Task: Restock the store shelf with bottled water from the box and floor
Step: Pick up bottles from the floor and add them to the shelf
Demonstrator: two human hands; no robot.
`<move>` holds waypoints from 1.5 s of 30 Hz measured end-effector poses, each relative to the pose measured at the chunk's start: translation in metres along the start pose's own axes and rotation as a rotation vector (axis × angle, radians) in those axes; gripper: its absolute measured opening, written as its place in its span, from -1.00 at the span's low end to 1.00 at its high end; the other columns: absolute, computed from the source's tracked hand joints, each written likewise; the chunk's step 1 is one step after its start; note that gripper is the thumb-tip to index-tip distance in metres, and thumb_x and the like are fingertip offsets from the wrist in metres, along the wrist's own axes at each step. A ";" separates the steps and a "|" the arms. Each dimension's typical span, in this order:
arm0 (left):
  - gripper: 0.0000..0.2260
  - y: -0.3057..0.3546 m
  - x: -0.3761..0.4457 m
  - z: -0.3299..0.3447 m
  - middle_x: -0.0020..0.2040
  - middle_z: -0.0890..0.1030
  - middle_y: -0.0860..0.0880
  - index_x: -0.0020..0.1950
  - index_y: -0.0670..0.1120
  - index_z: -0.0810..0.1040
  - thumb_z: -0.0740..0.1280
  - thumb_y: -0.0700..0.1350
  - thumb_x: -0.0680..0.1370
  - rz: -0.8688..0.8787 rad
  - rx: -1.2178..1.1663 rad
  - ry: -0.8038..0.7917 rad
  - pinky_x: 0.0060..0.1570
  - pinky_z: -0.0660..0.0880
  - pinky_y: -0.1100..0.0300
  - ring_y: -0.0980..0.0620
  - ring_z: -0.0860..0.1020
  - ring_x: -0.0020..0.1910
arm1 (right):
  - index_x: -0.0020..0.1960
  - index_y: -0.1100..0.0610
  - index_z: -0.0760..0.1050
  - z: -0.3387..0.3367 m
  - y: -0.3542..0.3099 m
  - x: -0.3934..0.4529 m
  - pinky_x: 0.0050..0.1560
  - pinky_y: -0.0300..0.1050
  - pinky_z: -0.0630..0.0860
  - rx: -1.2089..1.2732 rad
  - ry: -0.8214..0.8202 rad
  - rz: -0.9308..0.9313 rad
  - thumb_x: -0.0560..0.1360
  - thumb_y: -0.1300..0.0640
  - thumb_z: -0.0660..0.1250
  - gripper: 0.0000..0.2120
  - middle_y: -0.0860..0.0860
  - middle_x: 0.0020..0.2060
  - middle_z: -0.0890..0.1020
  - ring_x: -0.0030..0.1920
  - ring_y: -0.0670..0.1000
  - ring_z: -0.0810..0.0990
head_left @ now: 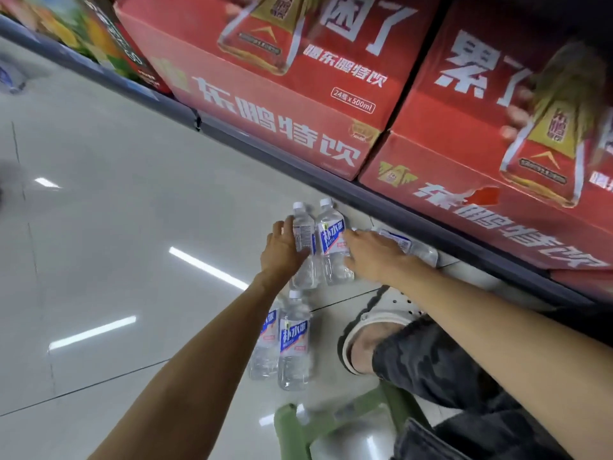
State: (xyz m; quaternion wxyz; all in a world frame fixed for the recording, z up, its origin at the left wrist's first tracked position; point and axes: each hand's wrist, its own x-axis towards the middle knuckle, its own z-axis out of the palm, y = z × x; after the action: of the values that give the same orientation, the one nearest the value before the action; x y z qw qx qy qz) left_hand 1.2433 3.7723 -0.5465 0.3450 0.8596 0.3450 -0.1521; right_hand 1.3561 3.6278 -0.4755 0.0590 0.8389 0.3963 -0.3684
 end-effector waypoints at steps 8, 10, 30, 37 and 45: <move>-0.22 0.008 0.030 0.021 0.38 0.30 -0.16 0.50 -0.10 0.14 0.47 0.10 0.43 -0.146 -0.128 0.015 0.13 0.47 -0.08 -0.19 0.39 0.30 | 0.42 0.22 0.22 0.012 -0.009 0.049 0.25 0.06 0.42 0.093 0.022 0.118 0.56 0.00 0.29 -0.46 0.18 0.31 0.45 0.31 0.18 0.41; -0.24 0.008 0.036 0.024 0.37 0.30 -0.16 0.49 -0.12 0.15 0.45 0.11 0.44 -0.171 -0.135 0.011 0.15 0.46 -0.08 -0.19 0.38 0.30 | 0.45 0.24 0.19 0.015 -0.011 0.059 0.31 0.07 0.39 0.103 0.021 0.163 0.54 -0.02 0.31 -0.39 0.20 0.34 0.42 0.35 0.19 0.37; -0.31 -0.025 0.037 -0.007 0.24 0.34 -0.14 0.37 -0.18 0.28 0.55 -0.13 0.35 -0.228 -0.477 0.018 0.19 0.49 0.01 -0.09 0.43 0.21 | 0.41 0.26 0.18 0.042 -0.032 0.107 0.27 0.10 0.41 0.408 0.070 0.259 0.37 -0.04 0.51 -0.19 0.28 0.37 0.37 0.36 0.25 0.37; -0.34 -0.024 0.017 -0.018 0.22 0.41 -0.15 0.33 -0.14 0.29 0.55 -0.19 0.34 -0.227 -0.525 0.082 0.13 0.54 -0.06 -0.12 0.49 0.15 | 0.42 0.17 0.22 0.038 -0.037 0.073 0.12 -0.01 0.46 0.376 0.061 0.156 0.27 0.07 0.59 -0.14 0.14 0.31 0.34 0.27 0.20 0.45; -0.35 0.001 -0.028 -0.024 0.23 0.44 -0.12 0.35 -0.13 0.29 0.54 -0.14 0.37 -0.038 -0.406 0.166 0.06 0.52 0.10 -0.06 0.50 0.12 | 0.31 0.14 0.24 0.029 -0.033 0.009 -0.12 -0.09 0.40 0.347 0.227 0.077 0.32 0.06 0.55 -0.29 0.08 0.19 0.34 0.09 0.17 0.56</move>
State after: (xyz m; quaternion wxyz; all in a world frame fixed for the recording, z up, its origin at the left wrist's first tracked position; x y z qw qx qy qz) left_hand 1.2241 3.7750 -0.5146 0.4783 0.7754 0.4119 -0.0149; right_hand 1.3203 3.6447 -0.4963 -0.1173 0.8871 0.2989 -0.3315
